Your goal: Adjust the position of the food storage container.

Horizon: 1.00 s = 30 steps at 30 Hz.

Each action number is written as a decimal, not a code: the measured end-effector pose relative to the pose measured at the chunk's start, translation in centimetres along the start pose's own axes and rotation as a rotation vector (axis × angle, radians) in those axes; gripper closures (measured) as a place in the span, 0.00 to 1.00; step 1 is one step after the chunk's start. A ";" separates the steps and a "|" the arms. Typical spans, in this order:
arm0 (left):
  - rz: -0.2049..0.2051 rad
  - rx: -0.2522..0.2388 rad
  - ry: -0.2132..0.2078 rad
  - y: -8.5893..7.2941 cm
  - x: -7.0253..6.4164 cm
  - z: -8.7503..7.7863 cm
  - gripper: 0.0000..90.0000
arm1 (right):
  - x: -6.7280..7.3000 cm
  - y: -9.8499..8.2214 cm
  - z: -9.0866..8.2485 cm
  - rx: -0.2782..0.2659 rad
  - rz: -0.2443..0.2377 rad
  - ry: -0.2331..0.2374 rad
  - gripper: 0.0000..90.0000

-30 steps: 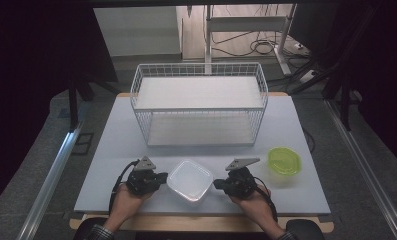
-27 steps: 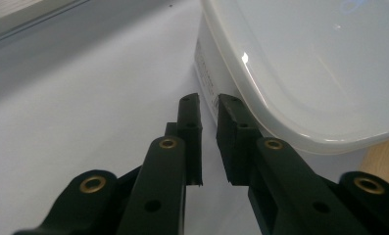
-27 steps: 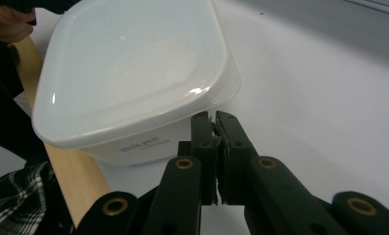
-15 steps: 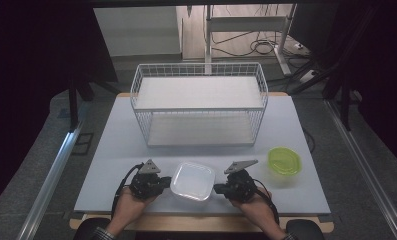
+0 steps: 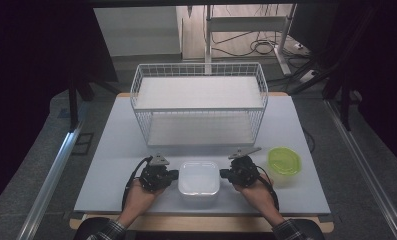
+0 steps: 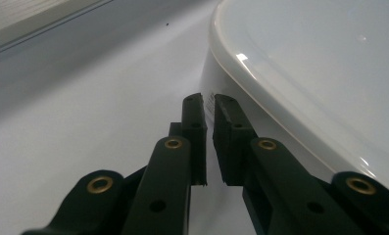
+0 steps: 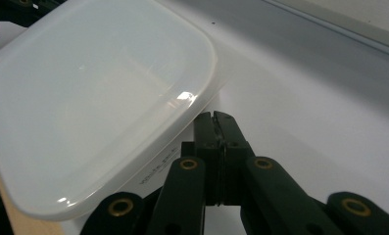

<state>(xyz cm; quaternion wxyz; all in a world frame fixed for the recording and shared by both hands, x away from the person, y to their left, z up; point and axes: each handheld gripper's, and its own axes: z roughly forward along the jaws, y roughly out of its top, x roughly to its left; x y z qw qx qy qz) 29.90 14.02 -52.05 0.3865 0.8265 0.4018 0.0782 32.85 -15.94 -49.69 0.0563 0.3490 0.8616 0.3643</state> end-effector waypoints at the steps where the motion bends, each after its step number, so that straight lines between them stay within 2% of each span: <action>1: -0.003 0.000 -0.007 0.0 0.1 -0.1 0.92 | 0.0 0.0 0.0 -0.001 -0.001 0.002 0.99; 4: 0.005 -0.015 -0.020 0.0 0.2 -0.7 0.87 | 0.1 -0.1 -0.2 -0.006 -0.022 -0.014 0.98; 6: 0.022 -0.026 -0.005 -0.1 0.3 -1.2 0.83 | 0.4 -0.1 -0.6 -0.017 -0.051 -0.044 0.95; 12: 0.068 -0.065 0.026 -0.6 0.4 -2.9 0.52 | 0.5 -0.9 -2.2 -0.066 -0.069 -0.060 0.79; 20: 0.124 -0.081 0.013 -1.6 -0.2 -4.0 0.17 | 0.4 -1.6 -3.5 -0.120 -0.065 -0.014 0.48; 23: 0.139 -0.103 0.009 -2.0 -0.5 -4.3 0.12 | 0.5 -1.8 -3.6 -0.130 -0.069 0.000 0.36; 28: 0.158 -0.131 0.003 -2.6 -0.5 -4.6 0.08 | 0.6 -2.2 -3.7 -0.134 -0.064 0.021 0.24; 30: 0.164 -0.129 0.005 -2.6 -0.4 -4.4 0.07 | 0.6 -2.2 -3.6 -0.140 -0.063 0.033 0.20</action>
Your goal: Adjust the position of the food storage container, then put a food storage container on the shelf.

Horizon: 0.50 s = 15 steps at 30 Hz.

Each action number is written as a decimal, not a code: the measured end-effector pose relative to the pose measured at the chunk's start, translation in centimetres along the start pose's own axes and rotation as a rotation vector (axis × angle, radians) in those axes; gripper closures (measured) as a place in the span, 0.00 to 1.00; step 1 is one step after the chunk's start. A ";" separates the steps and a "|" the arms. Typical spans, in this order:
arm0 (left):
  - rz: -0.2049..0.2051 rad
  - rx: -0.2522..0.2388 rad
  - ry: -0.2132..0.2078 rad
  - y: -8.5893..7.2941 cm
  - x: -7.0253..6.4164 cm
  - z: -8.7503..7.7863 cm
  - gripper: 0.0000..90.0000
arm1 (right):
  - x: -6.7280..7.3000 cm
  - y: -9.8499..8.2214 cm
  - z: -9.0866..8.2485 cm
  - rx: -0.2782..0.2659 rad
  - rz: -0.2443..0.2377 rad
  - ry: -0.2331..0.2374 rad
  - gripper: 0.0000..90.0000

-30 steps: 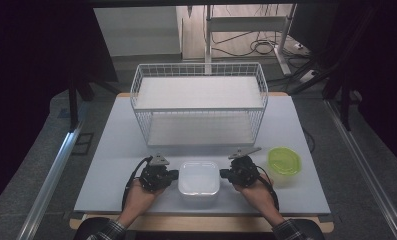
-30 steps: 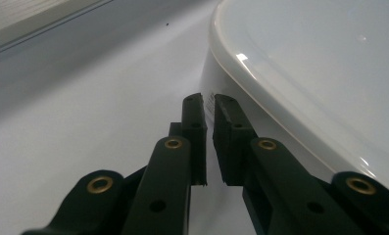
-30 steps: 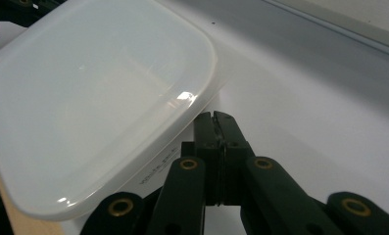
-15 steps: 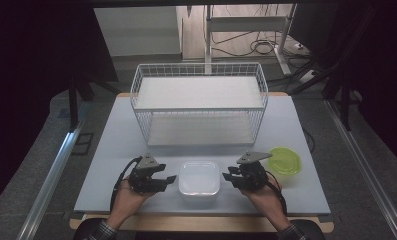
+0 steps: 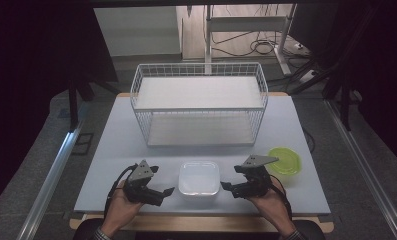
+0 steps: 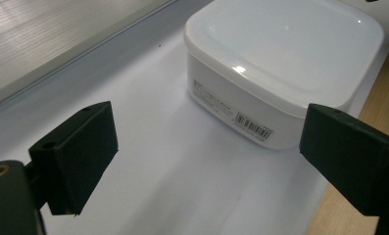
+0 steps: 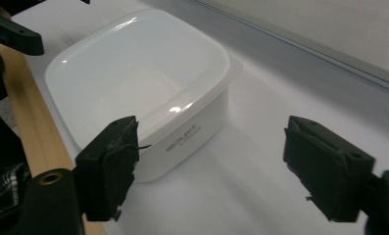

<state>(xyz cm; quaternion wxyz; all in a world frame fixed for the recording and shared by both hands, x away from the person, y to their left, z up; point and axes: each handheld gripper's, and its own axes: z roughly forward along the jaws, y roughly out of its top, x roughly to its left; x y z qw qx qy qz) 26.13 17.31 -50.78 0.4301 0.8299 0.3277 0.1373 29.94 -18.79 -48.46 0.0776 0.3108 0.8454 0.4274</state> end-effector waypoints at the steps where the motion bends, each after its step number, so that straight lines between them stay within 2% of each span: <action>1: 0.000 0.000 -0.003 -0.1 0.1 0.1 0.06 | 0.0 0.0 0.1 0.000 -0.001 0.003 0.18; 8: -0.008 -0.020 -0.029 0.1 0.2 0.5 0.05 | 0.1 0.0 0.4 0.000 -0.014 0.004 0.12; 15: -0.009 0.016 -0.036 0.7 -0.2 0.6 0.05 | 0.4 0.2 0.7 0.002 -0.030 -0.007 0.10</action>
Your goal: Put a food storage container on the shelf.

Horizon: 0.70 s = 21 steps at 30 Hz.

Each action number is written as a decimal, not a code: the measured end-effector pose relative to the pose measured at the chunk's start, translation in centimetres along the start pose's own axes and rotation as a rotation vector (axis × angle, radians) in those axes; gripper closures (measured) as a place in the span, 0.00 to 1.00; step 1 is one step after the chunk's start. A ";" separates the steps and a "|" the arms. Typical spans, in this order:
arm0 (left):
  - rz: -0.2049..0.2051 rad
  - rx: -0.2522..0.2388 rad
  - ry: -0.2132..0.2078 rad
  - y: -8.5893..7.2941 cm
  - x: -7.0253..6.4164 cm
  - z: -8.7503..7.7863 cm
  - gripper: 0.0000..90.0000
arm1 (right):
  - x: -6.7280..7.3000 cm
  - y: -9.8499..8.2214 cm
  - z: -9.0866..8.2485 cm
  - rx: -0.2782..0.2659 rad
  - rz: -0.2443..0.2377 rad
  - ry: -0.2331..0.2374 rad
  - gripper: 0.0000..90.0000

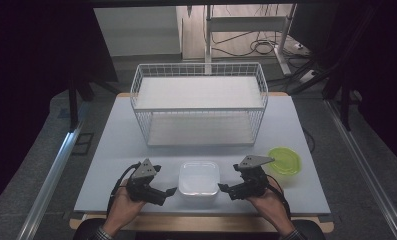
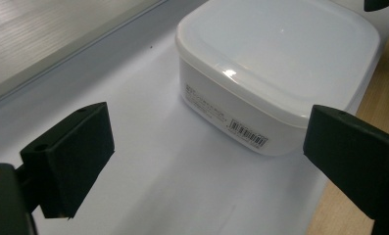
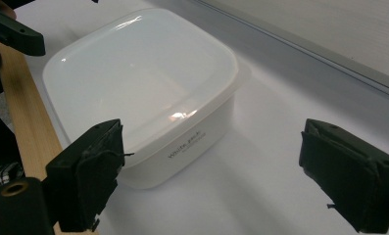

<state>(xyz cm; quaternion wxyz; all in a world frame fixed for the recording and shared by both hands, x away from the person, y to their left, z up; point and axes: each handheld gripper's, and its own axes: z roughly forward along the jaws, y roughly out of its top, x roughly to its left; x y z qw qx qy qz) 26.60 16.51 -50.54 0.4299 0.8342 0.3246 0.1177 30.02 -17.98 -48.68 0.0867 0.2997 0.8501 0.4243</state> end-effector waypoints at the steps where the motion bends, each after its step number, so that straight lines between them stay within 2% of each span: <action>1: -0.001 0.002 -0.005 0.1 0.0 0.0 0.05 | 0.0 0.1 0.0 0.002 0.001 0.003 0.10; 5: 0.001 0.005 -0.020 0.4 -0.2 0.2 0.04 | 0.3 0.3 0.4 0.010 0.005 0.003 0.06; 7: 0.003 0.001 -0.040 0.6 -0.3 0.3 0.04 | 0.4 0.4 0.6 0.020 0.006 0.003 0.05; 9: 0.000 -0.008 -0.063 0.8 -0.3 0.3 0.03 | 0.6 0.5 0.8 0.024 0.016 0.001 0.03; 13: 0.003 -0.013 -0.078 1.2 -0.4 0.4 0.04 | 0.8 0.8 0.9 0.023 0.040 0.013 0.03; 16: -0.004 -0.015 -0.084 1.5 -0.4 0.5 0.06 | 1.0 1.0 0.9 0.039 0.047 0.020 0.07; 21: -0.009 -0.005 -0.095 1.9 -0.2 1.1 0.09 | 1.1 1.4 1.0 0.036 0.058 0.048 0.12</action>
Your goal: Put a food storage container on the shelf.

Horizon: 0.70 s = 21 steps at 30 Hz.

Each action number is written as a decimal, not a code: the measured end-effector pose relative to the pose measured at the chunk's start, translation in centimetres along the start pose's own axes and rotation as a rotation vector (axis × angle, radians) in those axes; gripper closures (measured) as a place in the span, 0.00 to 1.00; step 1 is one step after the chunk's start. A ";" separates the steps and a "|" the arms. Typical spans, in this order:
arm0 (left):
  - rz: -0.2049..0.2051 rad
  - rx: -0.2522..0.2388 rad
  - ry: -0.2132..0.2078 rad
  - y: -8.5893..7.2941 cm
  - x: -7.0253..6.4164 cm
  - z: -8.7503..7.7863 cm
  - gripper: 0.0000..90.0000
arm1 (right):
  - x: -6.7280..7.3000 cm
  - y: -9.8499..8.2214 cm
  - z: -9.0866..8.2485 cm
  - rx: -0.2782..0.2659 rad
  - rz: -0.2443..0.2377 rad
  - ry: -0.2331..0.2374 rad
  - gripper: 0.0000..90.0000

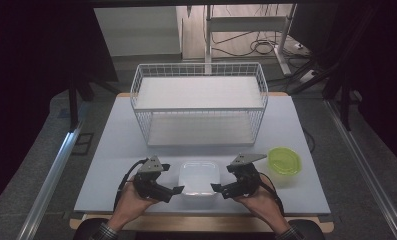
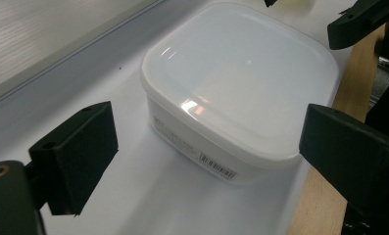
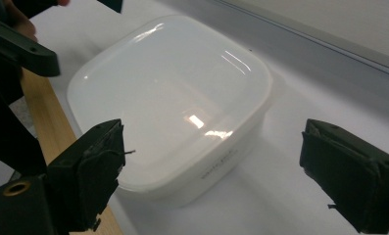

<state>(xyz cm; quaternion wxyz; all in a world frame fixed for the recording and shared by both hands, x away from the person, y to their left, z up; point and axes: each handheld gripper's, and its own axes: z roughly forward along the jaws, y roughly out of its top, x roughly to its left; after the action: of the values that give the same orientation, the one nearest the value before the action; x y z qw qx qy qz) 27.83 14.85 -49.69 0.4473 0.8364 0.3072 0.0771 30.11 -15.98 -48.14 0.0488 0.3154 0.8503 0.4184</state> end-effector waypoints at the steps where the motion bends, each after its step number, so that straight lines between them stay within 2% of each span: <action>1: -0.008 0.004 -0.004 0.1 0.1 0.2 0.09 | 0.0 0.1 0.1 0.000 0.001 0.002 0.13; 5: -0.035 0.028 -0.037 0.2 0.6 1.0 0.09 | 0.1 0.3 1.0 0.023 0.002 0.009 0.15; 7: -0.072 0.038 -0.086 0.1 0.9 1.6 0.09 | 0.0 0.3 1.5 0.039 0.009 0.017 0.16; 10: -0.121 0.034 -0.147 0.0 1.3 2.2 0.10 | -0.1 0.3 1.8 0.044 0.054 0.048 0.19; 13: -0.123 0.038 -0.187 0.0 1.1 2.3 0.15 | -0.3 0.2 1.7 0.055 0.083 0.080 0.24; 15: -0.120 0.052 -0.176 0.1 0.8 2.2 0.15 | -0.3 0.2 1.7 0.068 0.105 0.088 0.26; 17: -0.125 0.063 -0.159 0.1 0.6 1.9 0.18 | -0.2 0.2 1.4 0.076 0.128 0.090 0.33; 21: -0.150 0.059 -0.134 0.2 0.3 1.1 0.38 | -0.6 0.0 0.4 0.061 0.171 0.087 0.52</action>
<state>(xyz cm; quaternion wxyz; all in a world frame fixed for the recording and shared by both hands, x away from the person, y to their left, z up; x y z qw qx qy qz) 28.58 14.17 -50.22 0.4467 0.8271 0.3405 -0.0219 30.73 -16.05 -48.51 -0.0339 0.3695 0.8341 0.4082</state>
